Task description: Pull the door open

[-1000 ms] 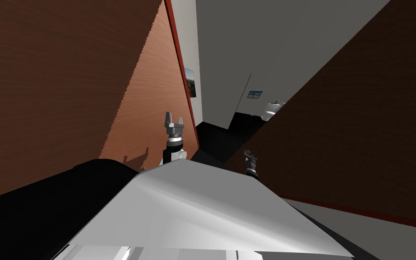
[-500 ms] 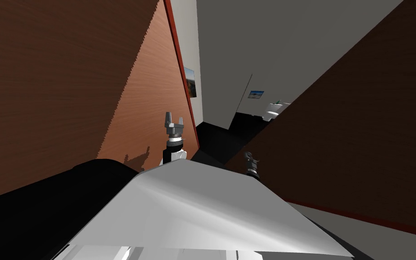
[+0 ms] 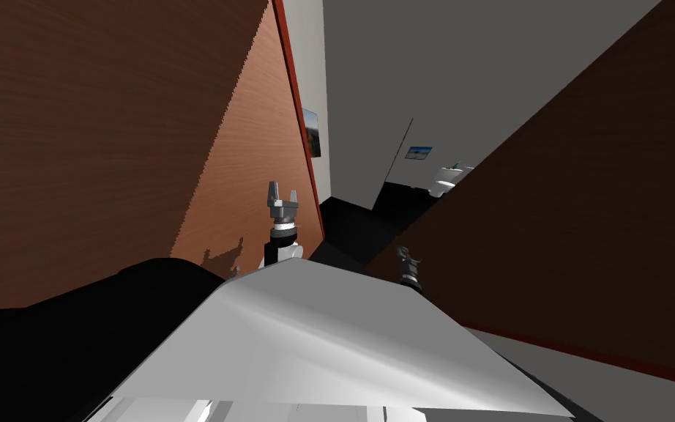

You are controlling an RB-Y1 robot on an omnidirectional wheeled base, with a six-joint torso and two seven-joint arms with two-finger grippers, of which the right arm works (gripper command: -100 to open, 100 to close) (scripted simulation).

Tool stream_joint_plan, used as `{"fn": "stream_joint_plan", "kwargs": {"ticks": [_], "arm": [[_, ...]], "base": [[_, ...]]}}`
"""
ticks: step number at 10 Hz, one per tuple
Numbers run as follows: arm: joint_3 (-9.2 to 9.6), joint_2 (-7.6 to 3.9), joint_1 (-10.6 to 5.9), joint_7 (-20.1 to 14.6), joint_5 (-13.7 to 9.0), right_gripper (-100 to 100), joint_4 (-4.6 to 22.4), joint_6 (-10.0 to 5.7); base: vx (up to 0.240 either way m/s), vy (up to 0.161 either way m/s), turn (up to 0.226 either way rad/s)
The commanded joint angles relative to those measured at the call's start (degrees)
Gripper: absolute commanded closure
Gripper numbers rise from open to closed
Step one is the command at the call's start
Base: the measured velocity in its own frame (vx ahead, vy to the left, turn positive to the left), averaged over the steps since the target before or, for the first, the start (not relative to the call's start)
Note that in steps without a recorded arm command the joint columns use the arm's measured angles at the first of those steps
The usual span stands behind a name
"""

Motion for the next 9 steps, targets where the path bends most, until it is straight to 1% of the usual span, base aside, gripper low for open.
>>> {"fn": "stream_joint_plan", "kwargs": {"ticks": [1, 4, 6, 7, 8, 9], "arm": [[0.87, -0.42, 0.88, -0.85, 0.40, 100, -0.31, -0.43], [2.64, -1.74, 2.13, -2.82, 1.22, 100, -0.61, -1.86], [3.91, -2.70, 3.03, -4.24, 1.81, 100, -0.82, -2.89], [4.27, -2.96, 3.28, -4.64, 1.98, 100, -0.88, -3.18], [4.02, -2.73, 3.01, -4.26, 1.87, 100, -0.80, -2.78], [4.98, -3.42, 4.16, -5.34, 2.29, 100, -0.71, -4.17]], "base": [[-0.199, -0.027, 0.111], [-0.199, -0.022, 0.123], [-0.240, -0.037, 0.132], [-0.222, -0.018, 0.106], [-0.102, -0.002, 0.018], [-0.174, -0.037, 0.119]]}}
